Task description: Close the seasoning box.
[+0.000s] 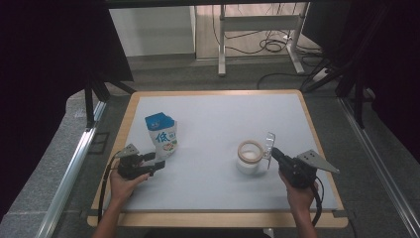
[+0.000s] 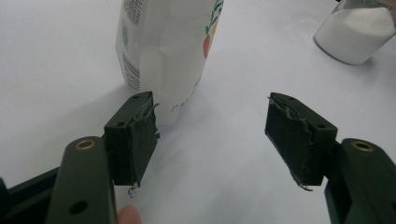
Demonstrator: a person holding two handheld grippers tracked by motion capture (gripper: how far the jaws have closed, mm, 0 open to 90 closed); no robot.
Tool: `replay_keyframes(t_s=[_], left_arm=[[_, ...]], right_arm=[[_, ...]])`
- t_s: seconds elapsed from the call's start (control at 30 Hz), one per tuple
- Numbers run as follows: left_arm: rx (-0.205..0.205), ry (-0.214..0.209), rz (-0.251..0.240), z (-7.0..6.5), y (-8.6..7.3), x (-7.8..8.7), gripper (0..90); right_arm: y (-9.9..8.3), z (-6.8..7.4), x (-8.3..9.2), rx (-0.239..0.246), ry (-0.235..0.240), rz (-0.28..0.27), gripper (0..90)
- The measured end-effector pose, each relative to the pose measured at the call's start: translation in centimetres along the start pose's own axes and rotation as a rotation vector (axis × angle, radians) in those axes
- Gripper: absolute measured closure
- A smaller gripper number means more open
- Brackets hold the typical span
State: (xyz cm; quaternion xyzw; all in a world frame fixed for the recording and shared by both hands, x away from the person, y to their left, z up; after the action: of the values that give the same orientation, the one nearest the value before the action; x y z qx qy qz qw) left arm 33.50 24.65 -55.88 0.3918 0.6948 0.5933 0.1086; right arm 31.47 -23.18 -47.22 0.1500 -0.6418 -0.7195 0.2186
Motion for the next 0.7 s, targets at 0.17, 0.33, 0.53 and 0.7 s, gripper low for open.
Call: replay_keyframes(t_s=[0.17,0.33,0.53,0.7], left_arm=[[0.001,-0.001,-0.005,0.0,0.1,0.1,33.4],[0.002,-0.003,0.000,-0.1,-0.1,0.1,33.4],[0.004,-0.002,-0.005,-0.1,-0.1,0.2,33.4],[0.004,-0.002,-0.005,-0.1,-0.1,0.2,33.4]], right_arm=[[-0.2,1.1,-0.8,0.006,0.032,0.015,89.8],[-0.6,2.8,-2.0,0.022,0.089,0.041,89.8],[-0.7,3.5,-2.2,0.027,0.122,0.050,89.8],[-0.6,3.2,-2.0,0.021,0.120,0.048,89.8]])
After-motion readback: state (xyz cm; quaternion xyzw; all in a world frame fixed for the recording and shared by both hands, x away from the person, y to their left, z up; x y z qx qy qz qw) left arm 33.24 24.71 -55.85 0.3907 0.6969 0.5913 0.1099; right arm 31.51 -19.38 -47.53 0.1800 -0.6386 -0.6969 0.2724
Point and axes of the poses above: each handheld gripper's, and its own axes: x roughly backward along the jaws, y roughly out of its top, z roughly to its left, the point moved 3 cm from there along -x, roughly forward along the jaws, and after that the axes turned 11 degrees about -z, right-handed, at the moved point
